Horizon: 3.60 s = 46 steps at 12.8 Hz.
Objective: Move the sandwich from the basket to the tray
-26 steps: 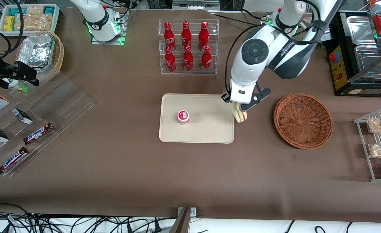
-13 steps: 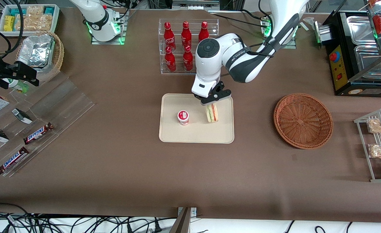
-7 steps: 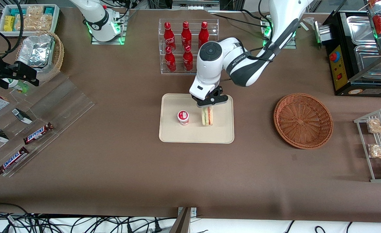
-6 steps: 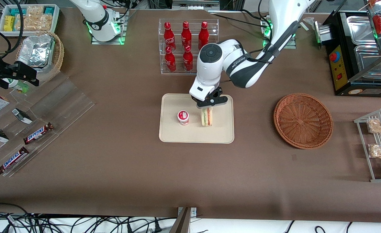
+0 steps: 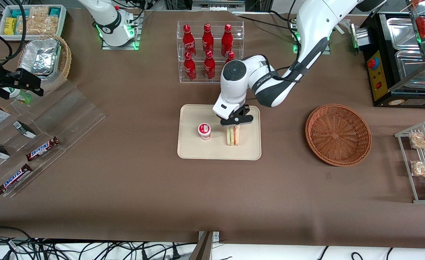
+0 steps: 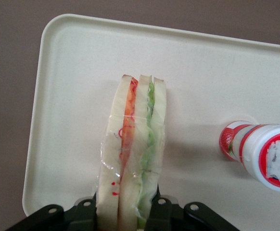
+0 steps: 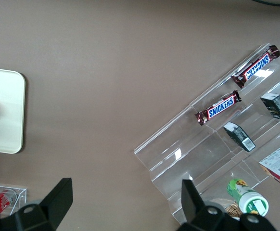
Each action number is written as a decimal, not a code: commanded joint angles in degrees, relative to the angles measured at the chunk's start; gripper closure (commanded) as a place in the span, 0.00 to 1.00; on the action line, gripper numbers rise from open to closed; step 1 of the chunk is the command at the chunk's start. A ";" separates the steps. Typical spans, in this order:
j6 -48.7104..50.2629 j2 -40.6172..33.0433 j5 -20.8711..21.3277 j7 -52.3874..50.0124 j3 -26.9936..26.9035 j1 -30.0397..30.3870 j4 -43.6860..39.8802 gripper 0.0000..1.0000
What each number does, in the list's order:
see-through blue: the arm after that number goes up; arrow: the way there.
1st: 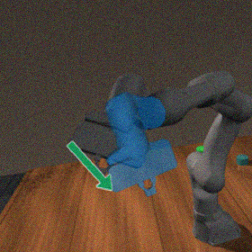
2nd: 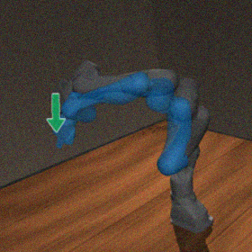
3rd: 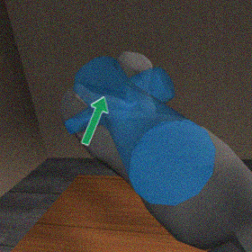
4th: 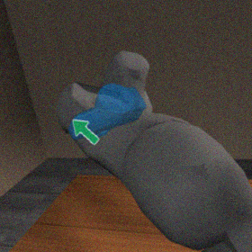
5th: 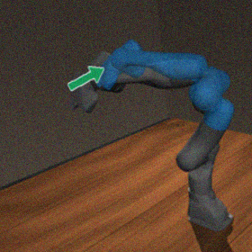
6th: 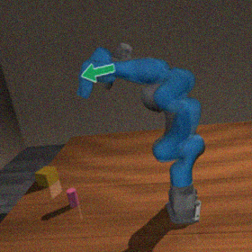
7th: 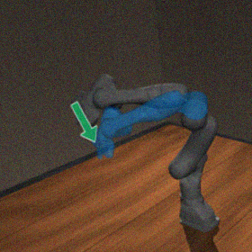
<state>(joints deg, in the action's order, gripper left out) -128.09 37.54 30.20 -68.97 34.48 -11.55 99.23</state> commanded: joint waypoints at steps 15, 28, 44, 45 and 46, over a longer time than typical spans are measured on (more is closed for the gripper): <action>-1.55 2.36 3.55 0.59 -0.47 0.38 -0.61 0.02; 7.57 -10.46 -8.66 -0.20 2.70 6.97 -2.71 0.00; 34.66 -14.34 -16.84 45.57 3.05 37.10 -20.48 0.00; 34.66 -14.25 -16.85 48.20 2.96 39.12 -20.48 0.00; 34.57 -13.90 -17.11 51.28 2.96 41.06 -20.48 0.00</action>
<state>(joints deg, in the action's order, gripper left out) -94.79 23.59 14.83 -23.05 36.75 26.32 79.49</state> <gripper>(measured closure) 0.000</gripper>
